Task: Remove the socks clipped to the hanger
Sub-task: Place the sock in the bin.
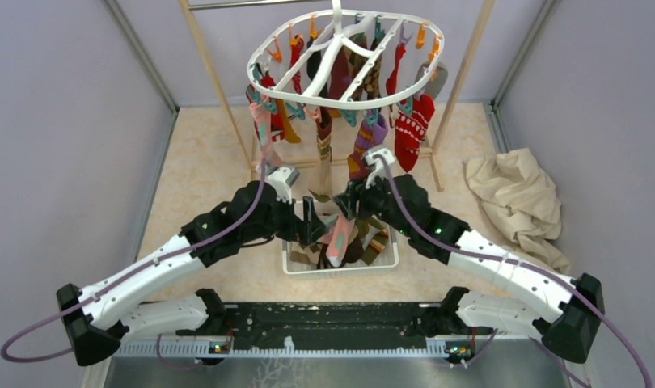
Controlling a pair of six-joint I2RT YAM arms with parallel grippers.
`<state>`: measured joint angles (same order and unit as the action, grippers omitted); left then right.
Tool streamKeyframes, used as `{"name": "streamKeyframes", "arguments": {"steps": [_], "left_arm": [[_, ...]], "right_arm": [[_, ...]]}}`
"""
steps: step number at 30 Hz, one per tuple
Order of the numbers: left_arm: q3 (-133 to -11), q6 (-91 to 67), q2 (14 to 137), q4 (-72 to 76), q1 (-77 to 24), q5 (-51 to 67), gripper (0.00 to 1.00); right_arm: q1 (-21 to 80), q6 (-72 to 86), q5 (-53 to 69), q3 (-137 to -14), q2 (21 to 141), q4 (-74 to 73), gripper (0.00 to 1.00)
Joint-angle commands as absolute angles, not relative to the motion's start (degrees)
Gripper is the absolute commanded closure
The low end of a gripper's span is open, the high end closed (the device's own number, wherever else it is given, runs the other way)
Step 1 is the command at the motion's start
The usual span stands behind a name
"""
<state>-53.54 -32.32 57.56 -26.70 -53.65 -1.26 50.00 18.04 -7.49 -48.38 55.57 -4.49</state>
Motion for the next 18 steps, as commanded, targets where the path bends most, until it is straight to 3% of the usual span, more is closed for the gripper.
{"name": "streamKeyframes", "arguments": {"steps": [1, 14, 18], "left_arm": [[-51.60, -33.46, 53.85, -31.70, -53.92, -7.13, 0.01], [-50.36, -36.22, 48.65, -37.60, -52.49, -27.86, 0.01], [-50.50, -34.78, 50.71, -35.79, -48.27, -29.01, 0.01]], "right_arm": [[55.33, 17.23, -10.28, -49.91, 60.19, -8.99, 0.48], [58.74, 25.31, -9.75, -41.44, 69.85, -5.13, 0.50], [58.88, 28.26, -9.98, -40.33, 74.96, -3.97, 0.50]]}}
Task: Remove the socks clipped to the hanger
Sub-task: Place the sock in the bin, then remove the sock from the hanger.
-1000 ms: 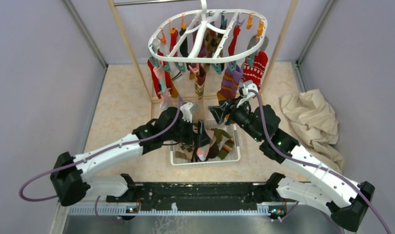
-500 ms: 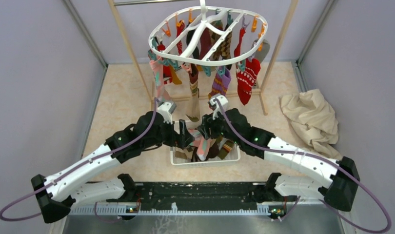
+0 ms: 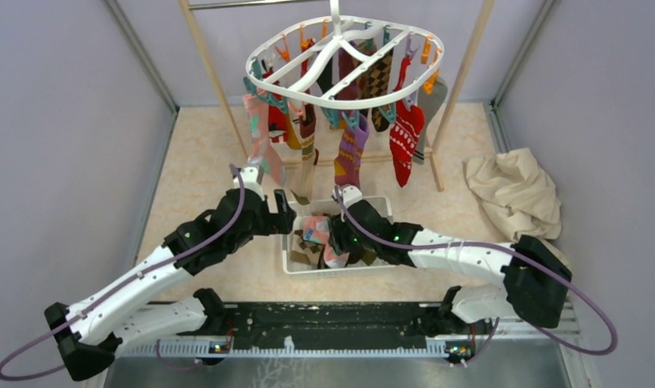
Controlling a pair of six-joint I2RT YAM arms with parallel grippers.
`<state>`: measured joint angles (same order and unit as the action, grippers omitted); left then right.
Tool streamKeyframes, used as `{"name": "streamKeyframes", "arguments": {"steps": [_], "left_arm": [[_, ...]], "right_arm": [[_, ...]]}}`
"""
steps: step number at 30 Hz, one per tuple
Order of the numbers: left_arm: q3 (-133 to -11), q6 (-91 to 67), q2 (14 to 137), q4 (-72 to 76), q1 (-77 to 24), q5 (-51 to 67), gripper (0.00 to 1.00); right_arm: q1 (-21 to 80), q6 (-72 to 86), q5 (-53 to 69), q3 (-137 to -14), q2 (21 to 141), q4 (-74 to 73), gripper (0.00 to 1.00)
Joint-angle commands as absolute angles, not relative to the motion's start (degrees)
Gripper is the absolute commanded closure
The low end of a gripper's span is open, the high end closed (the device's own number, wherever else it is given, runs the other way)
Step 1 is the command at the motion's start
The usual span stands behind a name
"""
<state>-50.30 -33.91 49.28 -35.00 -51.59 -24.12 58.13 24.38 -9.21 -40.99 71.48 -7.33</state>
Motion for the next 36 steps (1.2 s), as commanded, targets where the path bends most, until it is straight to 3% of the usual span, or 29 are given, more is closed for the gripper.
{"name": "streamKeyframes", "arguments": {"steps": [1, 8, 14, 23, 29, 36], "left_arm": [[-50.33, -34.15, 51.45, -34.80, -46.75, -28.22, 0.01], [-48.73, -29.04, 55.14, -24.29, -38.75, -25.43, 0.01], [-44.63, -24.80, 52.73, -12.36, -35.59, -24.35, 0.01], [-42.08, -18.89, 55.63, 0.47, -25.53, -13.74, 0.01], [-44.43, -15.26, 61.97, 7.76, -19.15, -3.81, 0.01], [-48.93, -12.40, 69.33, 10.17, -18.27, 2.51, 0.01]], "right_arm": [[58.87, 29.10, -10.09, -40.03, 75.95, -3.68, 0.50], [58.89, 31.30, -10.89, -39.25, 77.13, -5.12, 0.50], [58.89, 29.11, -8.75, -40.12, 67.56, -7.27, 0.49], [58.89, 24.28, -8.25, -46.66, 52.77, -14.48, 0.45], [58.89, 24.04, -8.06, -47.42, 49.48, -15.44, 0.44], [58.89, 23.89, -8.26, -47.20, 47.99, -15.60, 0.44]]}}
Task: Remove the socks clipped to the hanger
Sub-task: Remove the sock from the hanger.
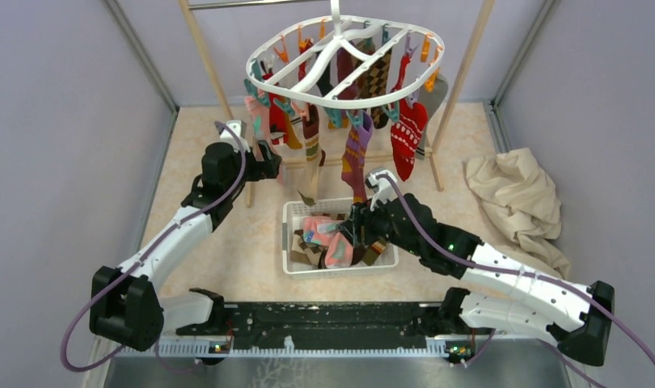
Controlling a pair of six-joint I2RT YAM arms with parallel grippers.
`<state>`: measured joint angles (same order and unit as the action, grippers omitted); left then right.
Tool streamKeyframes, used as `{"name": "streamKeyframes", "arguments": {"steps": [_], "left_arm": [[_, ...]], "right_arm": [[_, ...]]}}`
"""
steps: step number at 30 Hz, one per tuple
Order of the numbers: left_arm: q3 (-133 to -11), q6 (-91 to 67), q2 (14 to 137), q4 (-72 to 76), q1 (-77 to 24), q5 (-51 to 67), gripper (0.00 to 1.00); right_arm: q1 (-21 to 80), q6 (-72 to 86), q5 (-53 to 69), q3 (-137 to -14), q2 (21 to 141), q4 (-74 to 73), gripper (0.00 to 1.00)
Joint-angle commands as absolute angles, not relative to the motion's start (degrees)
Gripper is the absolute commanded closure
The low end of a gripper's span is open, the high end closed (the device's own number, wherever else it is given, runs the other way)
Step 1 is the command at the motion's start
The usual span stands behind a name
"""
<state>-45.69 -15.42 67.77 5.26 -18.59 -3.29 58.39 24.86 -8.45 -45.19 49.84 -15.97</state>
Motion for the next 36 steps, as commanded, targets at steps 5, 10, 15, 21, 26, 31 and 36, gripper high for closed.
{"name": "streamKeyframes", "arguments": {"steps": [5, 10, 15, 21, 26, 31, 36], "left_arm": [[-50.69, -12.13, 71.42, 9.75, -18.28, 3.63, 0.15], [-51.75, -12.60, 70.42, 7.29, -18.24, 5.50, 0.56], [-52.80, -12.61, 68.79, 3.63, -18.37, 8.64, 0.76], [-55.13, -13.80, 66.08, -2.60, -18.37, 10.18, 0.82], [-57.29, -15.79, 64.02, -7.30, -18.50, 11.37, 0.82], [-58.89, -18.97, 62.69, -10.70, -19.37, 12.24, 0.82], [-60.09, -22.43, 60.94, -12.91, -21.22, 12.50, 0.82]], "right_arm": [[58.89, 24.09, -7.79, -47.03, 47.34, -15.72, 0.44], [58.89, 24.85, -6.19, -46.52, 47.21, -14.46, 0.44], [58.89, 24.88, -4.43, -46.64, 48.09, -13.16, 0.44], [58.89, 24.35, -3.25, -47.23, 49.48, -12.07, 0.43], [58.98, 23.73, -4.30, -47.95, 51.06, -10.98, 0.43], [59.24, 22.34, -5.25, -49.72, 53.70, -8.82, 0.43], [59.91, 20.53, -5.45, -52.13, 57.51, -6.56, 0.43]]}}
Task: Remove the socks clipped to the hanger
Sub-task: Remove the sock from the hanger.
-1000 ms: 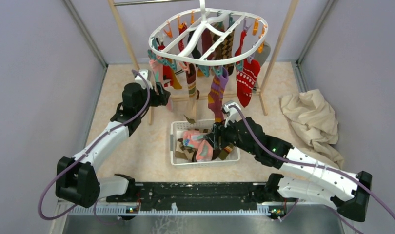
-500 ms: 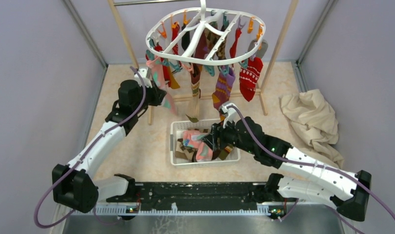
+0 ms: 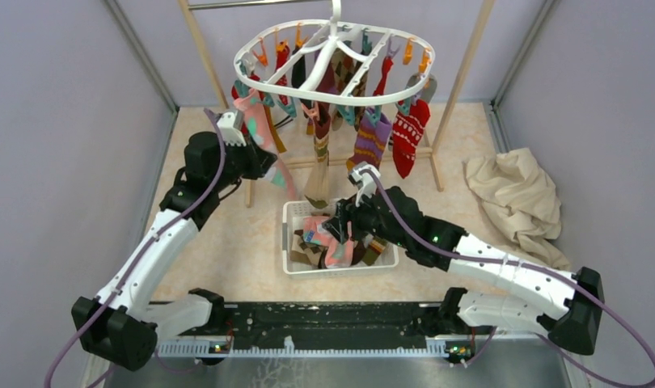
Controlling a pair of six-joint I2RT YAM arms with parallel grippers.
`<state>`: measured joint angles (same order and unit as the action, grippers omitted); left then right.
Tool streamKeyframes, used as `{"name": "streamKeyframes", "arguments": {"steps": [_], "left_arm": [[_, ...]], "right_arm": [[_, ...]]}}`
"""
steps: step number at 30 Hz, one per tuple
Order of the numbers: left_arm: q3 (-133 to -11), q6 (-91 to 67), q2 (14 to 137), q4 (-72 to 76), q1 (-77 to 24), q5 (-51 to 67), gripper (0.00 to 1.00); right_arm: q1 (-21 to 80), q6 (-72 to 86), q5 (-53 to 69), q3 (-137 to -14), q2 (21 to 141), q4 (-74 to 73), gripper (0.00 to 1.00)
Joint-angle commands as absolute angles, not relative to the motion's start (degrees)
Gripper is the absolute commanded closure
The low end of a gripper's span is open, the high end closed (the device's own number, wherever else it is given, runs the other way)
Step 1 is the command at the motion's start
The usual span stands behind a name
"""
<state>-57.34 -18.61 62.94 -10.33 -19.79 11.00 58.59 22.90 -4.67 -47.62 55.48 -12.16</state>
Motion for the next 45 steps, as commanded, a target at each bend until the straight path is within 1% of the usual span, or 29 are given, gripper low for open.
{"name": "streamKeyframes", "arguments": {"steps": [1, 7, 11, 17, 22, 26, 27, 28, 30, 33, 34, 35, 36, 38, 40, 43, 44, 45], "left_arm": [[-60.44, -23.04, 60.77, -13.48, -21.69, 12.53, 0.82], [-63.39, -25.05, 60.17, -17.86, -26.98, 8.22, 0.82], [-65.18, -26.39, 60.63, -20.14, -33.52, 2.81, 0.82], [-66.56, -29.39, 61.71, -20.74, -40.62, -2.36, 0.83], [-67.67, -30.25, 62.05, -21.51, -43.49, -4.13, 0.83], [-68.85, -30.66, 62.13, -22.26, -45.25, -4.79, 0.83], [-69.05, -30.79, 62.14, -22.32, -45.67, -4.99, 0.82], [-69.18, -30.91, 62.09, -22.40, -46.11, -5.15, 0.82], [-69.48, -31.10, 62.11, -22.62, -46.82, -5.42, 0.82], [-69.68, -31.20, 62.21, -22.68, -47.82, -6.00, 0.81], [-69.75, -31.12, 62.35, -22.75, -48.09, -6.12, 0.80], [-69.76, -31.05, 62.46, -22.70, -48.23, -6.08, 0.77], [-69.70, -30.84, 62.51, -22.68, -48.32, -6.02, 0.73], [-69.42, -30.36, 62.49, -22.33, -48.42, -5.71, 0.58], [-68.97, -29.30, 62.09, -21.73, -48.43, -5.34, 0.44], [-68.65, -27.91, 61.28, -21.40, -48.47, -4.75, 0.28], [-68.60, -27.47, 60.82, -21.44, -48.44, -4.56, 0.19], [-68.47, -27.21, 60.37, -21.49, -48.45, -4.60, 0.06]], "right_arm": [[60.10, 20.10, -5.59, -52.32, 58.37, -5.91, 0.43], [62.01, 18.37, -6.81, -53.55, 63.19, -1.45, 0.42], [63.19, 17.55, -9.45, -54.05, 65.73, 0.76, 0.42], [63.63, 16.64, -14.09, -51.25, 67.31, 8.20, 0.39], [63.65, 16.51, -17.13, -48.71, 69.83, 17.18, 0.36], [63.63, 17.65, -22.17, -51.26, 73.63, 15.57, 0.36], [63.63, 17.73, -22.24, -51.35, 73.96, 15.74, 0.39], [63.63, 17.79, -22.19, -51.14, 73.92, 16.07, 0.45], [63.63, 17.85, -21.73, -50.38, 73.37, 16.88, 0.64], [63.68, 17.65, -20.72, -49.33, 71.34, 17.27, 0.86], [63.66, 17.52, -20.41, -49.00, 70.58, 17.24, 0.92], [63.71, 17.38, -20.06, -48.59, 69.71, 17.18, 0.95], [63.69, 17.30, -19.71, -48.10, 68.82, 17.16, 0.98], [63.68, 17.23, -19.08, -47.39, 67.06, 16.33, 1.00], [63.68, 17.23, -18.26, -46.77, 65.50, 14.89, 1.00], [63.64, 17.40, -16.95, -45.66, 63.19, 12.75, 1.00], [63.64, 17.59, -16.68, -45.29, 62.51, 12.07, 1.00], [63.66, 17.96, -16.54, -44.82, 61.71, 11.26, 1.00]]}}
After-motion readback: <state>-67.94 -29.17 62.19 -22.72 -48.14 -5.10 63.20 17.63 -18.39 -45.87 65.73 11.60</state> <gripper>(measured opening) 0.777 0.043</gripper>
